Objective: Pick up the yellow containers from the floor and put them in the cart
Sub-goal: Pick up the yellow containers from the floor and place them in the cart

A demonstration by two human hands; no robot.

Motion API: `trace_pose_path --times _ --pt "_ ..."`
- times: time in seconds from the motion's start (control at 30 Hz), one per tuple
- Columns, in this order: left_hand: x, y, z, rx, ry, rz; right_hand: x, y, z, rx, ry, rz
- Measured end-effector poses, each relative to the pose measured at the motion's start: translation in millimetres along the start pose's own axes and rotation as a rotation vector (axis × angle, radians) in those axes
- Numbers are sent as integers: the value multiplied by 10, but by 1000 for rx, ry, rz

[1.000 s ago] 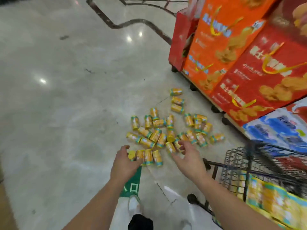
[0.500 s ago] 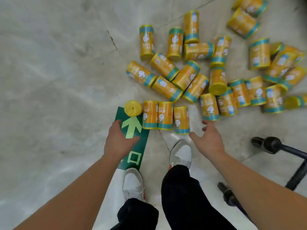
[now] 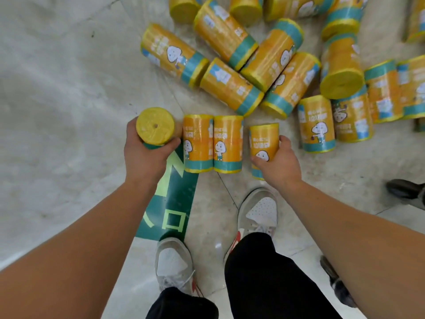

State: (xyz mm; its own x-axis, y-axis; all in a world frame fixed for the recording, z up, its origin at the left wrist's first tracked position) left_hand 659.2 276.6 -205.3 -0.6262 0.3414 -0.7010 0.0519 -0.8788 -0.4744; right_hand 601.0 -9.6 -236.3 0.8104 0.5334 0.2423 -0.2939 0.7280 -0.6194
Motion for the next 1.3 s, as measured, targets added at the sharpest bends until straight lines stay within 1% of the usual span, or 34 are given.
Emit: trace_pose_path --times 0.07,0.13,0.3,0.4,0.53,0.63,0.7,0.83,1.0,1.17,1.23,1.3 --pt "-123 -71 49 25 20 -1 11 -96 63 -1 7 -7" --pt "-327 -190 180 51 52 -7 65 -254 256 -15 12 -68" --pt "-1161 -645 852 126 80 1 388 -1028 1225 -68 -9 -244" --pt "-1922 -941 1388 195 120 13 685 -1698 1980 -114 -64 -365" --pt "-3089 -1279 2240 323 205 26 1074 -2774 3118 -224 -181 -475" --pt "-3978 -1443 2980 433 304 20 1154 -3551 3978 -310 -241 -551" --pt "-4527 -1483 3492 498 376 21 1086 -4032 4506 -370 -257 -600" --pt "-5324 -1405 4492 600 476 20 655 -4853 5413 -478 -256 -695" --pt "-5765 -941 5710 718 537 4 -286 -5621 6175 -616 -207 -791" --pt "-5665 -258 6880 798 573 -68 -1543 -5988 6483 -648 -135 -840" --pt "-5466 69 7275 799 547 -103 -2120 -6035 6502 -621 -83 -831" --pt "-5170 365 7519 787 483 -152 -2665 -6025 6476 -598 -17 -806"
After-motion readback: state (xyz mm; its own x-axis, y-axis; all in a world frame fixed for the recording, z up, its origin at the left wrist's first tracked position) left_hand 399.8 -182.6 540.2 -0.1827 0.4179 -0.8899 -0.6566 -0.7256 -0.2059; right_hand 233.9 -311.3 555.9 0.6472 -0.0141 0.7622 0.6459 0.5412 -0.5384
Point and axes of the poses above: each hand's wrist, its own z-axis away from the middle knuckle, its own y-axis out of the palm, x = y × z, the point moved 4 cm from there along -z, towards the middle knuckle, and after that the axes turned 4 degrees about z, right-handed, at the moved point
